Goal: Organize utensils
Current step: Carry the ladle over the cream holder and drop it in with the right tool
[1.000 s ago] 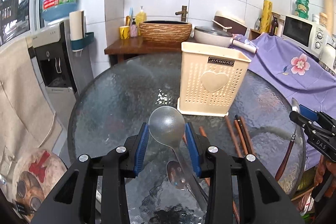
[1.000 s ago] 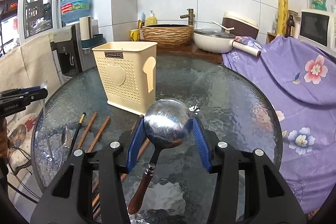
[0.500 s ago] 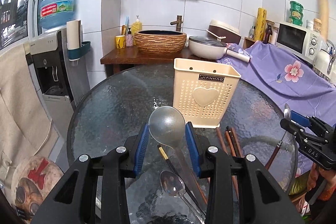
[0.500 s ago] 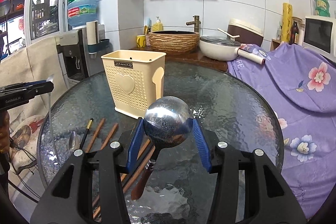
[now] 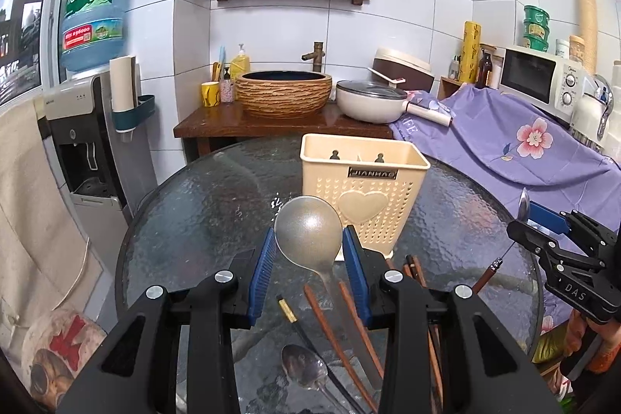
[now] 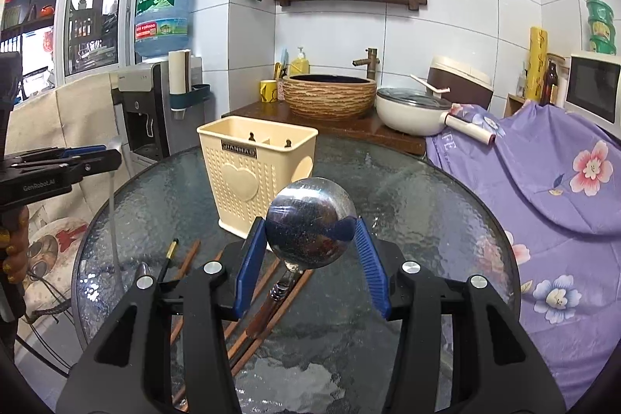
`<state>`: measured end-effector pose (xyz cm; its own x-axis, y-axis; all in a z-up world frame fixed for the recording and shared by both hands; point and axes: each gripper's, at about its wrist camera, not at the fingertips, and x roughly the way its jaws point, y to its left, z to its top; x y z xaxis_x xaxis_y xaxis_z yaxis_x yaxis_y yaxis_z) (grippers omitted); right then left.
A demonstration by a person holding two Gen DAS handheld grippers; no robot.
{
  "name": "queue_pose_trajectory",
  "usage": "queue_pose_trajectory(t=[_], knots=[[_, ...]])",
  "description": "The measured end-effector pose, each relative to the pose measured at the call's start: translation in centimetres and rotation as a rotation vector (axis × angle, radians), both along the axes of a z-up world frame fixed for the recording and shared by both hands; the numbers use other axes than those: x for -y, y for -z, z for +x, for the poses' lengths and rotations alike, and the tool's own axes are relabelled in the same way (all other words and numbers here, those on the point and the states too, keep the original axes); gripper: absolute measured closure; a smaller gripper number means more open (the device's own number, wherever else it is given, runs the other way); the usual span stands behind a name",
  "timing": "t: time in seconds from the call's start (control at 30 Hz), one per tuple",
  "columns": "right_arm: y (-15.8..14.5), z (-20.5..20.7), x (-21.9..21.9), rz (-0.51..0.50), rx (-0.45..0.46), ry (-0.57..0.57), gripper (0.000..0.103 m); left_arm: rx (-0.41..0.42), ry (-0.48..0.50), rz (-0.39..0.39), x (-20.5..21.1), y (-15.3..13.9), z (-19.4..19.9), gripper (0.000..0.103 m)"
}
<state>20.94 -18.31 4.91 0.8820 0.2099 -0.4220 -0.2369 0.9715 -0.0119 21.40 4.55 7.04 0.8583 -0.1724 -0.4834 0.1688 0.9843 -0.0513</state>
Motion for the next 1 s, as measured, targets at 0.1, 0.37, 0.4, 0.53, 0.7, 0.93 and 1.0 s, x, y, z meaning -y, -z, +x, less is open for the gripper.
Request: queue_pose_trajectory(t=[0.1, 0.37, 0.4, 0.53, 0.7, 0.93, 1.0], knots=[[-1.3, 0.4, -0.2, 0.008, 0.014, -0.023, 0.055, 0.017, 0.005, 0.006, 0.3, -0.9, 0.7, 0.068], [-8.6, 3.4, -1.4, -0.003, 0.132, -0.064, 0.055, 0.131, -0.010, 0.019, 1.0, -7.6, 4.2, 0.068], [-9.6, 3.9, -1.5, -0.002, 0.146, -0.063, 0.055, 0.148, -0.017, 0.023, 1.1, -8.5, 4.6, 0.068], [-13.4, 7.2, -1.9, 0.020, 0.184, -0.035, 0.055, 0.257, -0.112, 0.077, 2.1, -12.0, 7.3, 0.068], [-13.8, 11.5, -2.8, 0.020, 0.181, 0.013, 0.055, 0.302, -0.163, 0.140, 4.8, -11.9, 10.9, 0.068], [-8.9, 13.9, -4.1, -0.023, 0.128, 0.012, 0.055, 0.248, -0.179, 0.185, 5.8, -6.6, 13.9, 0.068], [-7.4, 14.1, -4.3, -0.030, 0.108, 0.003, 0.055, 0.216, -0.174, 0.165, 5.4, -5.3, 14.3, 0.068]])
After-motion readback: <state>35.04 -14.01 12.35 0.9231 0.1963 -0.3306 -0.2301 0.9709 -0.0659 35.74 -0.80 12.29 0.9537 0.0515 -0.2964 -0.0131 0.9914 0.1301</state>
